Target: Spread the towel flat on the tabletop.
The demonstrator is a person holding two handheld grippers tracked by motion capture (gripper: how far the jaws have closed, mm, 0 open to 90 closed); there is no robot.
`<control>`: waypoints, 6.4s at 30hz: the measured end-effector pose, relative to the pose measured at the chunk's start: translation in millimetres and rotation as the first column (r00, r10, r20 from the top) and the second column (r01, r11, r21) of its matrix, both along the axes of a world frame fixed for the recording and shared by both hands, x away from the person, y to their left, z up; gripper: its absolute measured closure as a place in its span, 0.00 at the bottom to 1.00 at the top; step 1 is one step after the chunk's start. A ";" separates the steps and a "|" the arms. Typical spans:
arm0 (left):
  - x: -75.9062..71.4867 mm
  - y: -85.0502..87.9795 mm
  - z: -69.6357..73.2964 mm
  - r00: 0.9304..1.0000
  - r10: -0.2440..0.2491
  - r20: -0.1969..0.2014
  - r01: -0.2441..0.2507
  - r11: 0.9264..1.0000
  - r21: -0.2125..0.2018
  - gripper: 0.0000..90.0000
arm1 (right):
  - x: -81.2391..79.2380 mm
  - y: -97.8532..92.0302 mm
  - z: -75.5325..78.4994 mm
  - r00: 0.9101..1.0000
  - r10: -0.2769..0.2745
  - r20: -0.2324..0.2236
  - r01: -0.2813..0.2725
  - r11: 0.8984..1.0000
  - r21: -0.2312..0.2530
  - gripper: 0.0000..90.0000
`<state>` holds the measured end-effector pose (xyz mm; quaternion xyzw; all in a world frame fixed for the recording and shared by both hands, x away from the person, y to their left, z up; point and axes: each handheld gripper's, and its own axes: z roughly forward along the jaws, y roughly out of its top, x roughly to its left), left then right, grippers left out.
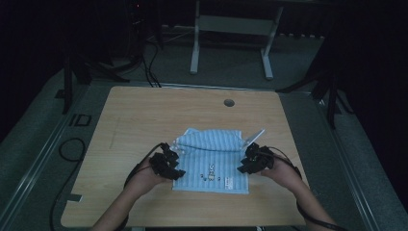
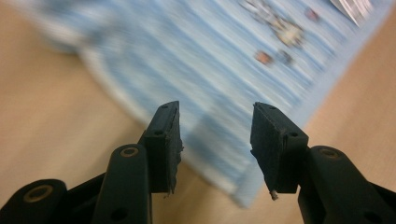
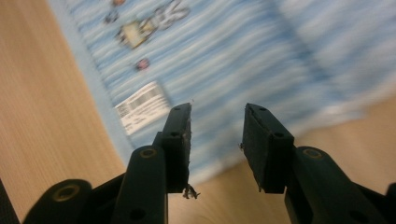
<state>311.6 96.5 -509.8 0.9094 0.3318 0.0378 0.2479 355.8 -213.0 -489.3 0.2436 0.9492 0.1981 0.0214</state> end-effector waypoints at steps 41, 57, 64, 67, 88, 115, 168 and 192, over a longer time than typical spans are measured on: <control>-4.6 -11.7 76.5 0.989 0.019 0.144 -0.002 0.994 -0.114 0.96 | 10.3 -13.1 61.1 0.989 -0.016 0.148 0.018 1.000 -0.010 0.97; -63.5 5.9 30.2 0.996 -0.087 0.013 0.087 0.993 -0.078 0.63 | -74.5 -35.9 23.7 1.000 -0.001 0.013 0.000 0.994 0.106 0.81; -63.5 -34.9 4.2 0.988 -0.153 -0.021 0.151 0.984 -0.093 0.63 | -35.8 -30.1 -1.1 0.998 -0.059 0.007 0.059 0.998 0.026 0.88; -63.4 -45.4 -6.2 0.984 -0.175 -0.041 0.170 0.981 -0.092 0.63 | -7.2 -35.0 -5.8 0.991 -0.126 0.042 0.127 0.991 -0.029 0.97; -55.1 -36.3 -22.5 0.987 -0.141 -0.071 0.135 0.987 -0.083 0.63 | 85.1 -1.9 -27.7 0.970 -0.242 -0.019 0.233 0.950 -0.209 0.89; -62.5 -34.8 -22.1 0.981 -0.177 -0.084 0.170 0.982 -0.085 0.60 | 128.2 -70.1 29.0 0.845 -0.515 0.143 0.533 0.833 -0.150 0.77; -59.3 -29.5 -7.1 0.986 -0.156 -0.058 0.153 0.987 -0.058 0.58 | 59.0 3.2 3.3 0.977 -0.203 0.069 0.211 0.967 -0.144 0.96; -33.3 -58.5 -20.4 0.985 -0.153 -0.076 0.150 0.988 -0.047 0.58 | 25.6 -35.6 -28.7 0.974 -0.225 -0.017 0.220 0.965 -0.144 0.91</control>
